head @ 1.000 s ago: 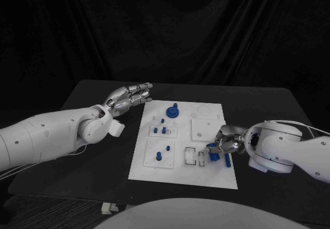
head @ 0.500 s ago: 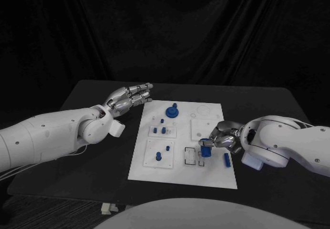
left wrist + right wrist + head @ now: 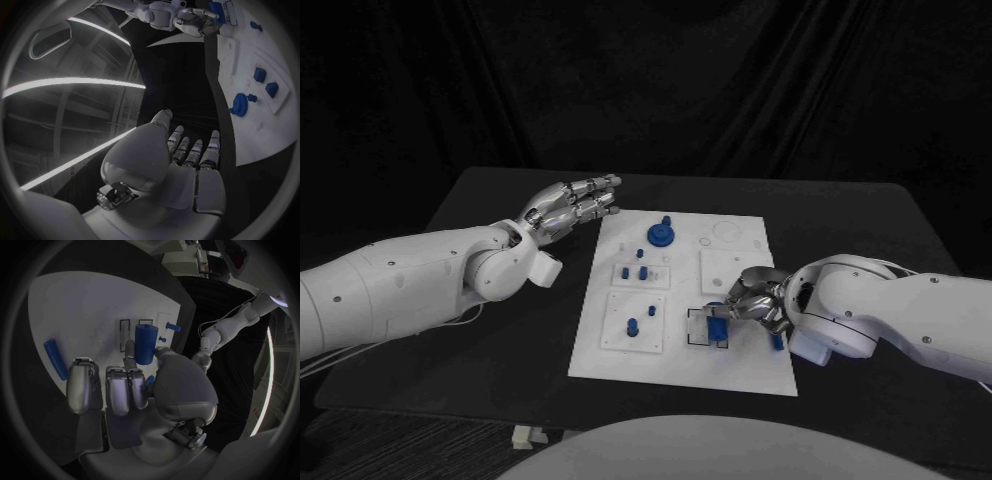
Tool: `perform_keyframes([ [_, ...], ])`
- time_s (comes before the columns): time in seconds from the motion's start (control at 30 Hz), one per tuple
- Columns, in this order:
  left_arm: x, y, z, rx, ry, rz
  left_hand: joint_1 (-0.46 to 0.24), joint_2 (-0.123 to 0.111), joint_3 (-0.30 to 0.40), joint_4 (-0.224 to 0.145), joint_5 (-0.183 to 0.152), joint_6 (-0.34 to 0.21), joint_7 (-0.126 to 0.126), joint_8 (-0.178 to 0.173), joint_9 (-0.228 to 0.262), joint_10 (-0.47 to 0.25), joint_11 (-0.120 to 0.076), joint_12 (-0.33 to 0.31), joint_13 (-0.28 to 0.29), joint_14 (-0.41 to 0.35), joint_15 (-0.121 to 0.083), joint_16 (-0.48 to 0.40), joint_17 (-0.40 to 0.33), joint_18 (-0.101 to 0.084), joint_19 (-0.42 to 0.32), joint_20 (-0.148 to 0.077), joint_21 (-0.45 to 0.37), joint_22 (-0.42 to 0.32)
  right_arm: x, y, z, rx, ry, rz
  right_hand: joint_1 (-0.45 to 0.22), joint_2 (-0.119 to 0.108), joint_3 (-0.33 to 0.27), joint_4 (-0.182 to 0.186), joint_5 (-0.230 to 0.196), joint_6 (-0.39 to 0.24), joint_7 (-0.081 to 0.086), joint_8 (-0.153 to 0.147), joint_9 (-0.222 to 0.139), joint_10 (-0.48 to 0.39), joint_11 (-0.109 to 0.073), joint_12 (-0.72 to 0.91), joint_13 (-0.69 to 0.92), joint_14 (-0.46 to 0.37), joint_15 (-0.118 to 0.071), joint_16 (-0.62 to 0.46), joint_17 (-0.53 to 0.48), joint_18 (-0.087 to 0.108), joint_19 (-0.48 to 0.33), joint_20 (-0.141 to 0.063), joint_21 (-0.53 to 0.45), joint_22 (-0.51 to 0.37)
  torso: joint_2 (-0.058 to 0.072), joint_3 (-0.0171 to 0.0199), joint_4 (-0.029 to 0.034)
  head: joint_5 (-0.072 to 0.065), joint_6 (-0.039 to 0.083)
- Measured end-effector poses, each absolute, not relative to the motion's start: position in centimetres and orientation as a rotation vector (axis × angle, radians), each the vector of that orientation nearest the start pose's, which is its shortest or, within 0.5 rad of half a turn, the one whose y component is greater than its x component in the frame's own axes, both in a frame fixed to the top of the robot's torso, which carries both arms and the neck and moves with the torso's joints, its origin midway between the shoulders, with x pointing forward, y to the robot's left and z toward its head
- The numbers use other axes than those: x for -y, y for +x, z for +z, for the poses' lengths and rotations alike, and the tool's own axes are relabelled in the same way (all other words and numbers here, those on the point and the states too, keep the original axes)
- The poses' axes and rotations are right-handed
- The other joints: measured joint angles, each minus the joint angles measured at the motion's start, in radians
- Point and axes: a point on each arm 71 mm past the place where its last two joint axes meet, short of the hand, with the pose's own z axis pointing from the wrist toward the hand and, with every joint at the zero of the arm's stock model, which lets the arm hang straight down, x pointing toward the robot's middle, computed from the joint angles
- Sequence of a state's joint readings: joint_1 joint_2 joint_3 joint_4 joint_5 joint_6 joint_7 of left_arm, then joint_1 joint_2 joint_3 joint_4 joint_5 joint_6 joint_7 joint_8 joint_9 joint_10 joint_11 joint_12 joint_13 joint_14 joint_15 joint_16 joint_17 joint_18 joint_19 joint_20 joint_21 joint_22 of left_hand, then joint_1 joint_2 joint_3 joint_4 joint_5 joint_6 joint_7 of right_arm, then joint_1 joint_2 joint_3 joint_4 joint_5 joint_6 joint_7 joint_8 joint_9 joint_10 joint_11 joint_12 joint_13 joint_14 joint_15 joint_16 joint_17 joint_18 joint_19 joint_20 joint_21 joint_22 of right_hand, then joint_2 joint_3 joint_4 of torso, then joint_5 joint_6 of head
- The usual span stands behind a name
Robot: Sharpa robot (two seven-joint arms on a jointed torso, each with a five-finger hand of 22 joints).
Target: Assemble the parts on the task board
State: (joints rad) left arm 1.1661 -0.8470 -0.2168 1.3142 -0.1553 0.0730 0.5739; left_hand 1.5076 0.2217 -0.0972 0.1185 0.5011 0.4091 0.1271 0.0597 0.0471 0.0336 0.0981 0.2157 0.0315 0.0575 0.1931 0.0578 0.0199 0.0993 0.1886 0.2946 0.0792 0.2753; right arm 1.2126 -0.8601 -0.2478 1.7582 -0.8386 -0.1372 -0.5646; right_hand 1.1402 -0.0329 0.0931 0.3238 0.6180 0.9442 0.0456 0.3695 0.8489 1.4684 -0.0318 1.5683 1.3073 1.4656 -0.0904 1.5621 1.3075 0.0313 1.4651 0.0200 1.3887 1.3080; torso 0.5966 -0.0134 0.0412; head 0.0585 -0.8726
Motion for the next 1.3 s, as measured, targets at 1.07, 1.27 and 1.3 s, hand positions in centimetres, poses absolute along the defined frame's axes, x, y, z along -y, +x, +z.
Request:
perform_keyframes([
  [1.07,-25.5,48.0,-25.6,-1.642,-0.895,-1.676,0.000,0.000,0.005,0.000,0.000,0.000,0.000,0.000,0.000,0.000,0.000,0.000,0.000,0.000,0.000,0.000,0.000,0.000,0.000,0.000,0.000,-0.003,15.7,39.0,-27.6,-2.494,0.340,0.549,-0.181,0.012,-0.026,-0.036,-0.547,0.000,0.010,-0.029,-0.082,-0.004,0.018,0.000,0.001,0.000,0.015,-0.005,0.000,0.016,0.000,0.014,-0.042,0.000,-0.001,0.0007,0.0001,0.007,0.000],
  [1.27,-25.5,48.0,-25.7,-1.647,-0.897,-1.675,0.000,0.000,0.005,0.000,0.000,0.000,0.000,0.000,0.000,0.000,0.000,0.000,0.000,0.000,0.000,0.000,0.000,0.000,0.000,0.000,0.000,-0.003,15.7,39.0,-27.6,-2.497,0.338,0.546,-0.233,0.012,-0.079,-0.033,-0.565,-0.003,0.013,-0.028,-0.084,-0.004,0.018,0.000,0.001,0.000,0.015,-0.005,0.000,0.016,0.000,0.014,-0.042,0.000,-0.001,0.0005,-0.0004,0.010,0.000],
  [1.3,-25.5,48.0,-25.7,-1.648,-0.898,-1.675,0.001,0.004,0.005,0.000,0.003,0.000,0.000,0.000,0.000,-0.002,0.002,0.000,0.000,0.000,0.000,0.000,0.000,0.000,0.000,0.000,0.000,-0.004,15.7,39.0,-27.6,-2.497,0.339,0.546,-0.239,0.013,-0.090,-0.033,-0.565,-0.003,0.013,-0.024,-0.084,-0.004,0.018,0.000,0.001,0.000,0.015,-0.005,0.000,0.016,0.000,0.014,-0.042,0.000,-0.001,0.0006,-0.0005,0.010,0.000],
])
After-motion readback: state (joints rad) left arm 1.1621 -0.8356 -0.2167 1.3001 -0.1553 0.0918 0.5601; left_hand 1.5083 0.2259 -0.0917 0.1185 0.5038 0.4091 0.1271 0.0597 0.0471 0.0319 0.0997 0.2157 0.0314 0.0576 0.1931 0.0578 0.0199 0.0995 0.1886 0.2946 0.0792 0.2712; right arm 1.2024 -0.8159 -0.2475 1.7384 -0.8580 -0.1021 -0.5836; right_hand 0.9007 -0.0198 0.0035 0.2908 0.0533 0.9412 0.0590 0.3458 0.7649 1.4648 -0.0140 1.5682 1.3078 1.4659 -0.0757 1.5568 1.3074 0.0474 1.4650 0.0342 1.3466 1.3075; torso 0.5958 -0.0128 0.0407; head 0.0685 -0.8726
